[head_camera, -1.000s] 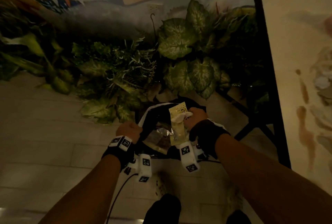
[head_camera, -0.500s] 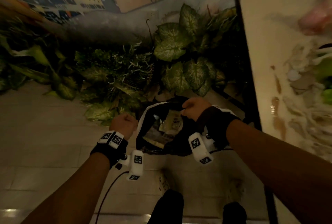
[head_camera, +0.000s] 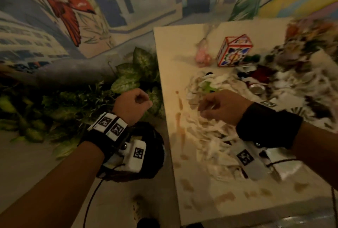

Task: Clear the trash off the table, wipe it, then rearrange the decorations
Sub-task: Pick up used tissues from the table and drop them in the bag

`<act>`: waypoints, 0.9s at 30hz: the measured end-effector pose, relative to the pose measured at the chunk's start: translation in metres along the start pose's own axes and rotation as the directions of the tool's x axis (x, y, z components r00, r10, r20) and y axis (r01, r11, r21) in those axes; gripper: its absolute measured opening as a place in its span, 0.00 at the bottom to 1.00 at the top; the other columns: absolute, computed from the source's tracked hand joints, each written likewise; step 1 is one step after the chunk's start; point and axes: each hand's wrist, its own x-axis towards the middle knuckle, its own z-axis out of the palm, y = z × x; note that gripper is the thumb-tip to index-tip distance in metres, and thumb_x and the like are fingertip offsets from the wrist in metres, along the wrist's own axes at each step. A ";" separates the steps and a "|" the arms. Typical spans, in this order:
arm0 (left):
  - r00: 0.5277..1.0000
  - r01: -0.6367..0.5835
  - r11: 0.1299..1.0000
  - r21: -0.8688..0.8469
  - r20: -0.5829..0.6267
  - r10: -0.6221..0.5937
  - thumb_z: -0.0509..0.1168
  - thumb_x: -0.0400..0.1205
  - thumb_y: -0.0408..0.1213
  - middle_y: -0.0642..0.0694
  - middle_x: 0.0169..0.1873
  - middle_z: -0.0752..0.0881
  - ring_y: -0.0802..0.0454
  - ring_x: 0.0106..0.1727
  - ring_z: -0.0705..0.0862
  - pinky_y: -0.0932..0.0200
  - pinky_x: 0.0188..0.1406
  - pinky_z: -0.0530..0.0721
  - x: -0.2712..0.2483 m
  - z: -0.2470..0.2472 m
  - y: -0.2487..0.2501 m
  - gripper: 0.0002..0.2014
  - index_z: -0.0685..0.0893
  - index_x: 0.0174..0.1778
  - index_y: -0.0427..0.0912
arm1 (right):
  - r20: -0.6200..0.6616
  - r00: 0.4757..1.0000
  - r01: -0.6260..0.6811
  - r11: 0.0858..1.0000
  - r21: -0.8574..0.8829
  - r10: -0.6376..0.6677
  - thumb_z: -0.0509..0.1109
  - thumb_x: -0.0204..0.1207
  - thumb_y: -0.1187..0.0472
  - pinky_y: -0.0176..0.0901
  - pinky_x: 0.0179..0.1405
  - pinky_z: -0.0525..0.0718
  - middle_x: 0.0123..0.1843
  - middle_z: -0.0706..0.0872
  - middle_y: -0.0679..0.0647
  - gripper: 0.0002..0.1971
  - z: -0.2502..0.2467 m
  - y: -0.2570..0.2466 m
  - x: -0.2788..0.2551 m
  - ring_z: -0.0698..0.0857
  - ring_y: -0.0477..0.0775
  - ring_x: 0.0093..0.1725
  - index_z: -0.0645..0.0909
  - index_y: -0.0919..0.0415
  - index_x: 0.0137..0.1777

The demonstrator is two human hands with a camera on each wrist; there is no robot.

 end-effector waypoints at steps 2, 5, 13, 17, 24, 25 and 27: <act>0.998 -0.035 0.996 0.086 0.050 0.031 0.73 0.75 0.39 0.50 0.39 0.85 0.53 0.44 0.83 0.63 0.41 0.79 0.000 0.026 0.027 0.07 0.84 0.46 0.43 | -0.049 0.997 -0.071 0.995 -0.076 0.067 0.74 0.73 0.59 0.42 0.50 0.83 0.45 0.87 0.53 0.07 -0.021 0.039 -0.009 0.84 0.51 0.45 0.86 0.60 0.48; 0.985 -0.029 0.984 0.174 0.172 -0.001 0.72 0.76 0.42 0.49 0.48 0.84 0.49 0.51 0.83 0.57 0.47 0.80 -0.002 0.067 0.056 0.11 0.81 0.51 0.46 | -0.094 0.985 -0.156 0.980 -0.127 0.145 0.74 0.73 0.59 0.47 0.52 0.82 0.52 0.87 0.57 0.08 -0.036 0.085 -0.019 0.84 0.57 0.53 0.86 0.62 0.49; 0.889 -0.149 0.805 0.575 0.434 -0.145 0.75 0.69 0.57 0.46 0.73 0.67 0.41 0.67 0.76 0.52 0.56 0.79 -0.011 0.137 0.100 0.42 0.62 0.76 0.58 | -0.096 0.961 -0.262 0.965 -0.001 0.260 0.73 0.74 0.58 0.44 0.45 0.77 0.57 0.86 0.61 0.13 -0.054 0.137 -0.021 0.83 0.58 0.50 0.84 0.66 0.54; 0.855 -0.155 0.736 0.659 0.463 -0.235 0.73 0.57 0.72 0.44 0.78 0.56 0.34 0.71 0.73 0.41 0.60 0.81 -0.021 0.156 0.105 0.59 0.47 0.79 0.62 | -0.090 0.949 -0.293 0.951 0.095 0.301 0.72 0.75 0.61 0.47 0.48 0.84 0.57 0.86 0.63 0.12 -0.062 0.145 -0.016 0.86 0.60 0.50 0.84 0.69 0.55; 0.836 -0.168 0.758 0.631 0.499 -0.230 0.73 0.69 0.60 0.40 0.73 0.56 0.34 0.59 0.80 0.48 0.53 0.84 -0.035 0.184 0.104 0.50 0.49 0.80 0.59 | -0.114 0.967 -0.231 0.973 -0.015 0.228 0.78 0.68 0.56 0.47 0.50 0.82 0.59 0.85 0.61 0.20 -0.056 0.149 -0.013 0.83 0.60 0.56 0.83 0.65 0.57; 0.843 -0.156 0.764 0.626 0.487 -0.228 0.73 0.72 0.56 0.40 0.72 0.57 0.35 0.56 0.81 0.50 0.52 0.84 -0.035 0.186 0.103 0.45 0.53 0.80 0.57 | -0.080 0.975 -0.214 0.974 -0.076 0.208 0.79 0.67 0.54 0.49 0.55 0.82 0.61 0.84 0.59 0.22 -0.052 0.149 -0.015 0.82 0.60 0.58 0.82 0.62 0.59; 0.861 -0.123 0.780 0.614 0.456 -0.223 0.72 0.76 0.48 0.40 0.70 0.58 0.38 0.49 0.81 0.55 0.47 0.81 -0.034 0.190 0.100 0.35 0.61 0.76 0.53 | 0.015 0.980 -0.191 0.955 -0.227 0.199 0.79 0.65 0.48 0.50 0.61 0.80 0.66 0.79 0.55 0.27 -0.045 0.150 -0.019 0.80 0.59 0.62 0.79 0.53 0.63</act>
